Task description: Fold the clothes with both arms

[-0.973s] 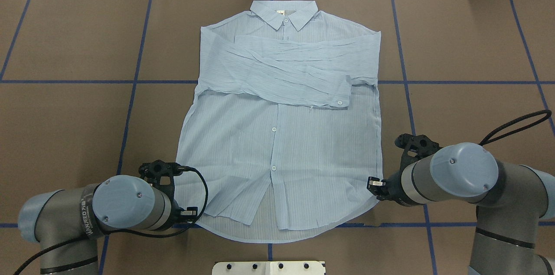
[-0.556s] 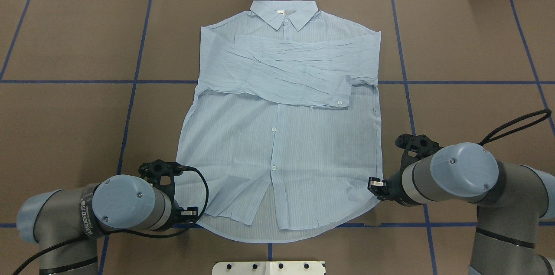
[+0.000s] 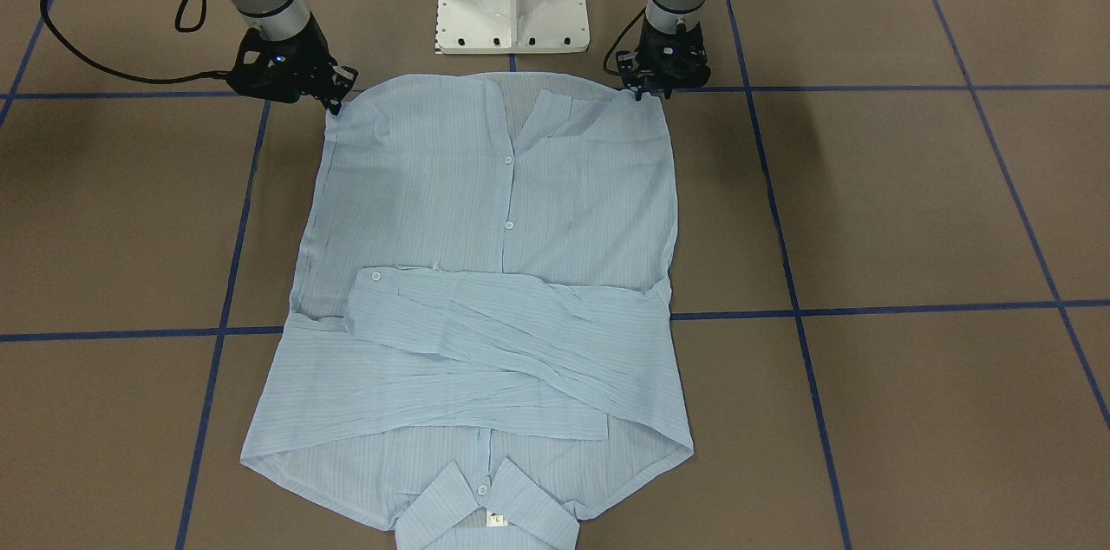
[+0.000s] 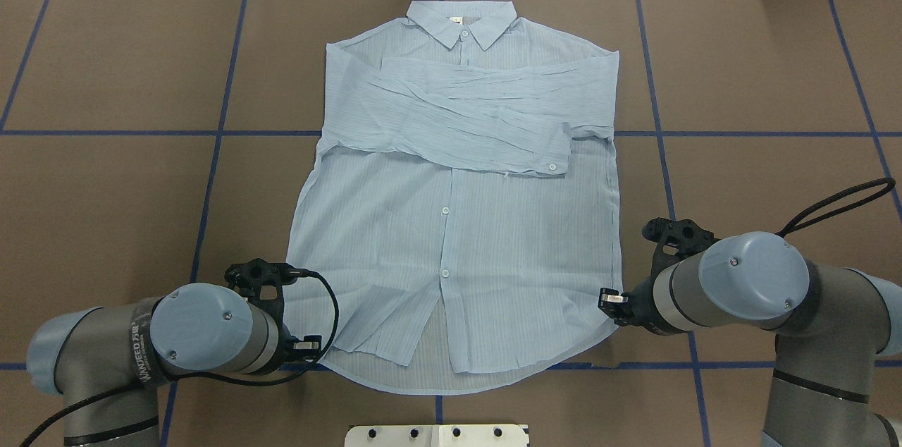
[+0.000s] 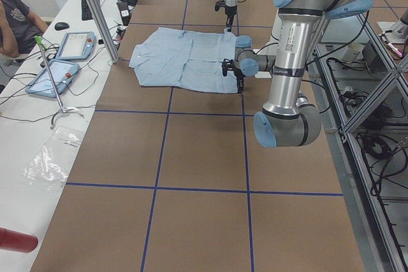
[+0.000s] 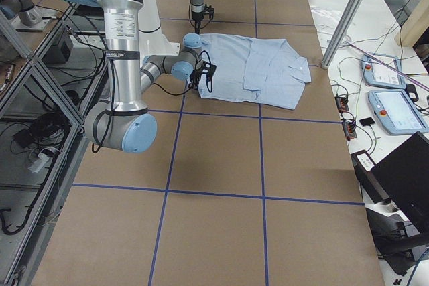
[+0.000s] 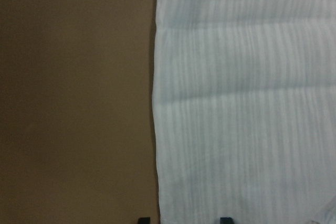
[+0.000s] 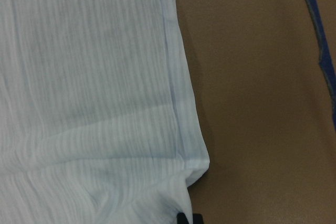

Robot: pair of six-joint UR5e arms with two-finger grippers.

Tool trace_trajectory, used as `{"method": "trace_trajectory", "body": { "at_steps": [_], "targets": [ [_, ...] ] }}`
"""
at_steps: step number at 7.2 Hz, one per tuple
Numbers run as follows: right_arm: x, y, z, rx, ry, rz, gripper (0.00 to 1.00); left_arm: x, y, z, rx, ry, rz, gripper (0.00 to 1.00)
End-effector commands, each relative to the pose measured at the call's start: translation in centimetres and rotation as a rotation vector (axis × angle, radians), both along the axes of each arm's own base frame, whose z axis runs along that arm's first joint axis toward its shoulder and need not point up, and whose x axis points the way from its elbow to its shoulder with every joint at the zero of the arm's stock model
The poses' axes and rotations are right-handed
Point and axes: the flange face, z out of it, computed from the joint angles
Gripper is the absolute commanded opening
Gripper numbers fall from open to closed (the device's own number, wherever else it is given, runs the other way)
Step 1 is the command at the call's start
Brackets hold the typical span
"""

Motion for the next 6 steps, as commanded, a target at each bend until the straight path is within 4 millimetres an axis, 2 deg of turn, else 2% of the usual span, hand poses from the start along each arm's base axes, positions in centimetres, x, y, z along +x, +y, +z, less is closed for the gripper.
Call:
{"method": "trace_trajectory", "body": {
  "at_steps": [1, 6],
  "targets": [
    [-0.06, -0.02, 0.01, 0.0, 0.0, 0.0, 0.0, -0.09, -0.35, 0.12, -0.001, -0.003, -0.007, 0.54],
    [0.17, -0.26, 0.17, 0.002, 0.003, 0.003, 0.0, 0.04, -0.77, -0.26, 0.006, 0.003, -0.012, 0.53]
  ]
}}
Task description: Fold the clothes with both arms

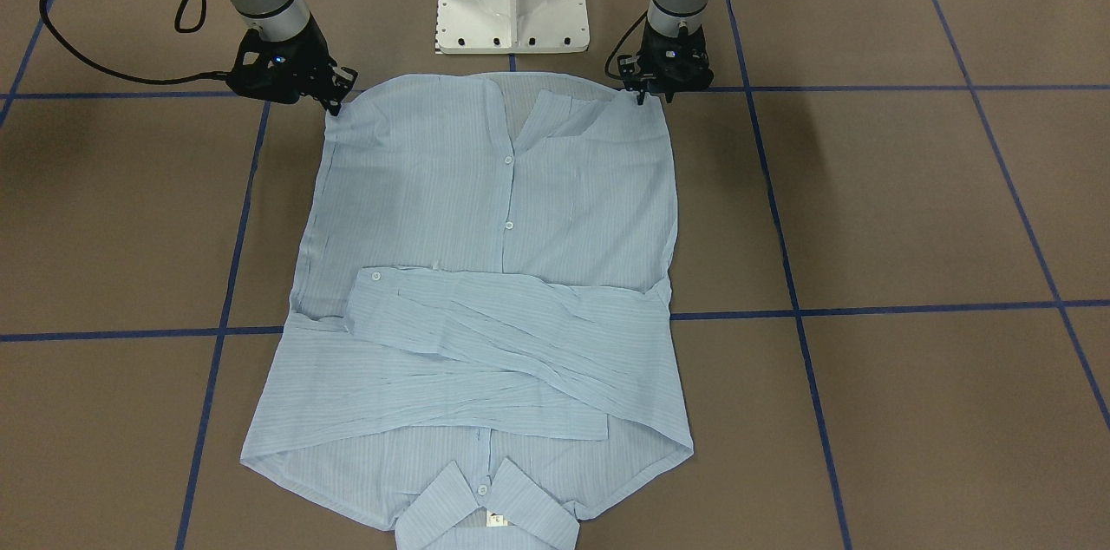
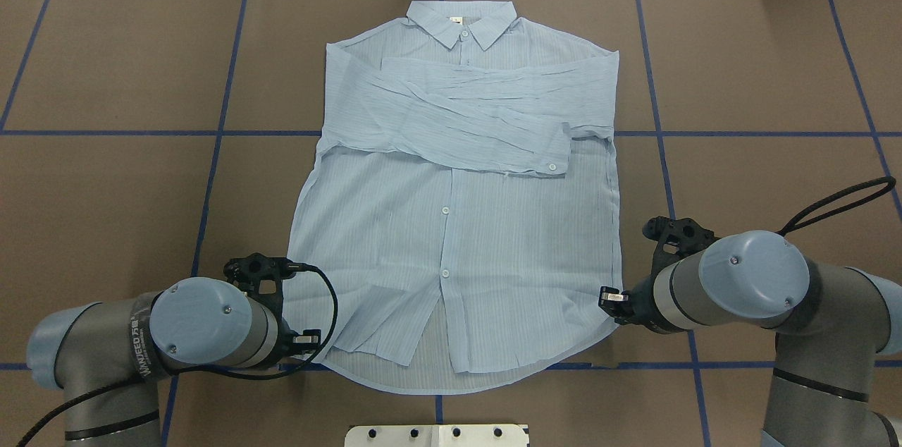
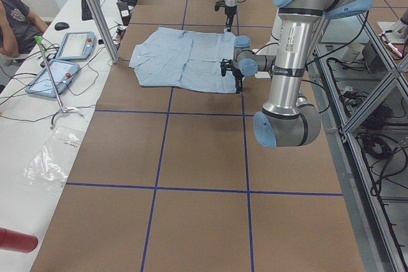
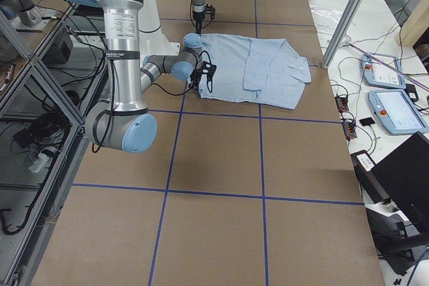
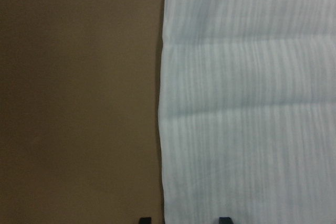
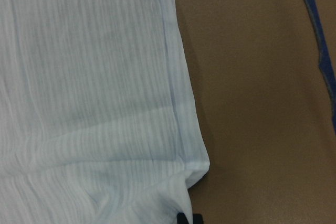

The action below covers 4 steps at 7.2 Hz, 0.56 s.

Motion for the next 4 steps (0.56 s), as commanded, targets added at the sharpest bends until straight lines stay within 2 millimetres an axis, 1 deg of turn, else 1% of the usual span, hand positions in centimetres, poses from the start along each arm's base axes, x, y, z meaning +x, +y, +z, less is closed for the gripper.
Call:
{"method": "trace_trajectory", "body": {
  "at_steps": [1, 4],
  "targets": [
    [0.12, -0.05, 0.16, 0.007, 0.003, -0.007, 0.0, 0.31, -0.07, -0.13, 0.004, 0.002, 0.002, 0.53],
    [0.08, 0.01, 0.16, 0.007, 0.003, -0.009, 0.0, 0.56, -0.15, 0.35, 0.002, -0.009, 0.001, 0.53]
  ]
}}
